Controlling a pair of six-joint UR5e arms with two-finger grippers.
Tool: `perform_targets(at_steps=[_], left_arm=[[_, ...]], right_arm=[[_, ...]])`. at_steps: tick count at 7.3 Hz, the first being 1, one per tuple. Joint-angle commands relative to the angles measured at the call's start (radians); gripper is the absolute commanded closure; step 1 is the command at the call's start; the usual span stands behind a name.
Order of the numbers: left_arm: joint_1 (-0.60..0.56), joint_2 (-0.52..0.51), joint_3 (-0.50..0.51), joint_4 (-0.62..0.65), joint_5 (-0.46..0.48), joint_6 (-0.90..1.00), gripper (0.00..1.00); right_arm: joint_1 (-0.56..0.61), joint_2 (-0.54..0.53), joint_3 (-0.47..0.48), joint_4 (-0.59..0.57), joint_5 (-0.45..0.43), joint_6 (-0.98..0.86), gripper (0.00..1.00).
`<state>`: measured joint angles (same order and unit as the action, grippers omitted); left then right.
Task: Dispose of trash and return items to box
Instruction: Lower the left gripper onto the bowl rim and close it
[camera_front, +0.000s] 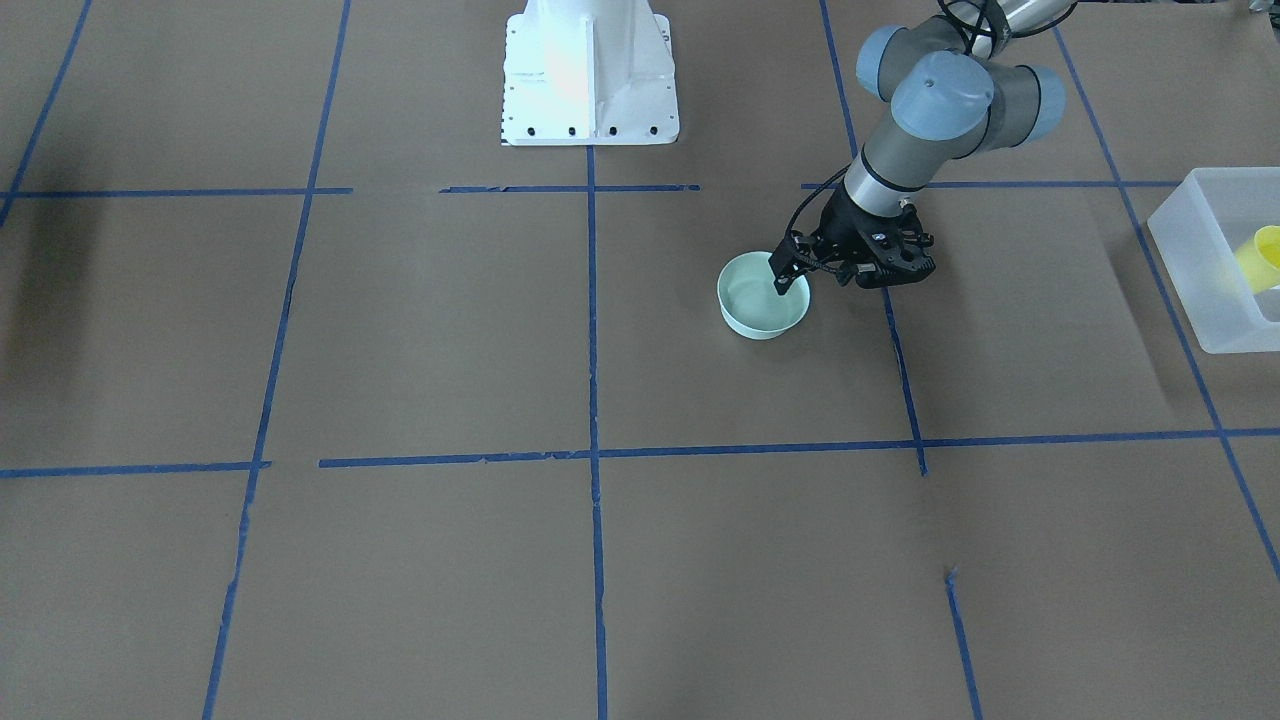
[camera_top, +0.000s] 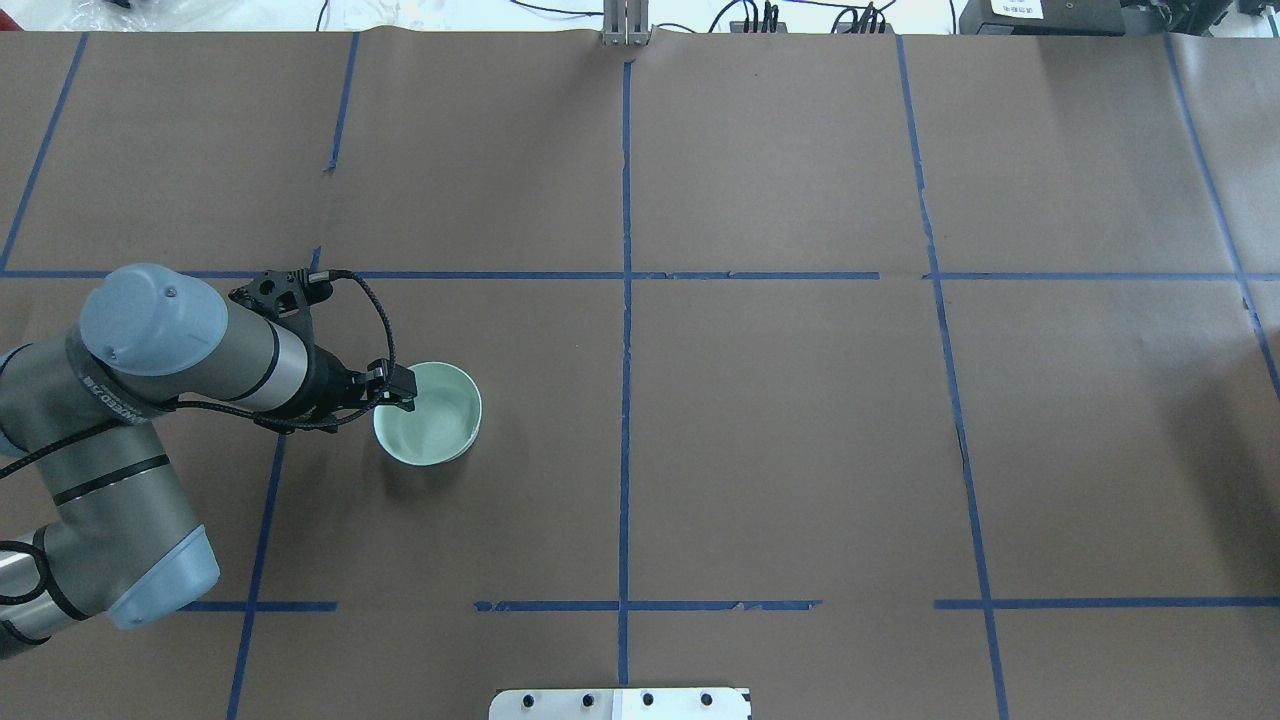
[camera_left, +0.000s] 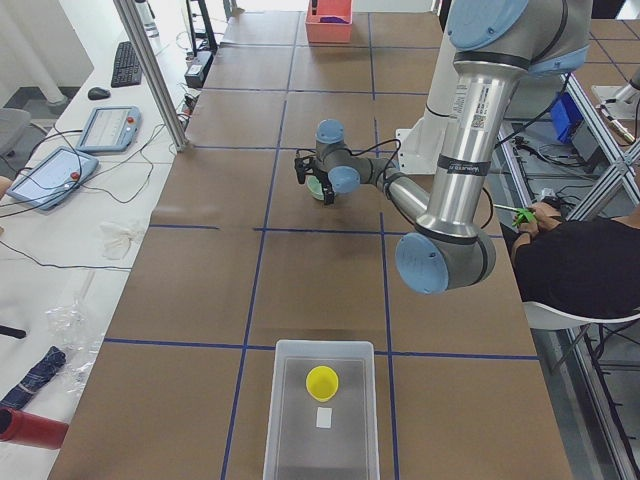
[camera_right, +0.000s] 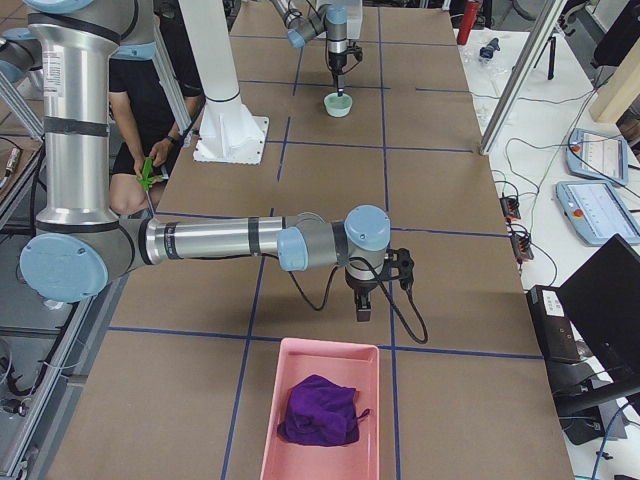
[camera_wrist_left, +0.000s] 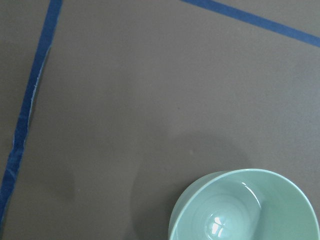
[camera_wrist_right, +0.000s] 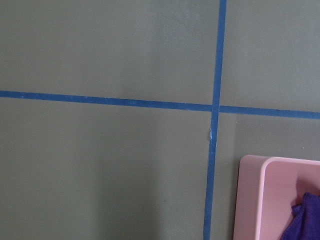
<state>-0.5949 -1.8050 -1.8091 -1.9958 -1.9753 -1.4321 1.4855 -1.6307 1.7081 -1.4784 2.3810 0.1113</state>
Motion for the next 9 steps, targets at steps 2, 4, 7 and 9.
perform_targets(at_steps=[2,4,7,9], left_arm=[[0.039,-0.005,0.034,0.000,0.013,-0.002,0.15],[0.040,-0.004,0.033,0.002,0.052,-0.002,0.81],[0.041,-0.013,0.031,0.011,0.052,-0.002,1.00],[0.026,-0.001,-0.051,0.037,0.046,-0.001,1.00]], right_arm=[[0.030,-0.001,-0.041,0.004,0.037,-0.076,0.00],[0.041,0.000,-0.041,0.007,0.037,-0.079,0.00],[0.045,0.000,-0.036,0.007,0.046,-0.079,0.00],[0.053,-0.001,-0.036,0.009,0.044,-0.081,0.00]])
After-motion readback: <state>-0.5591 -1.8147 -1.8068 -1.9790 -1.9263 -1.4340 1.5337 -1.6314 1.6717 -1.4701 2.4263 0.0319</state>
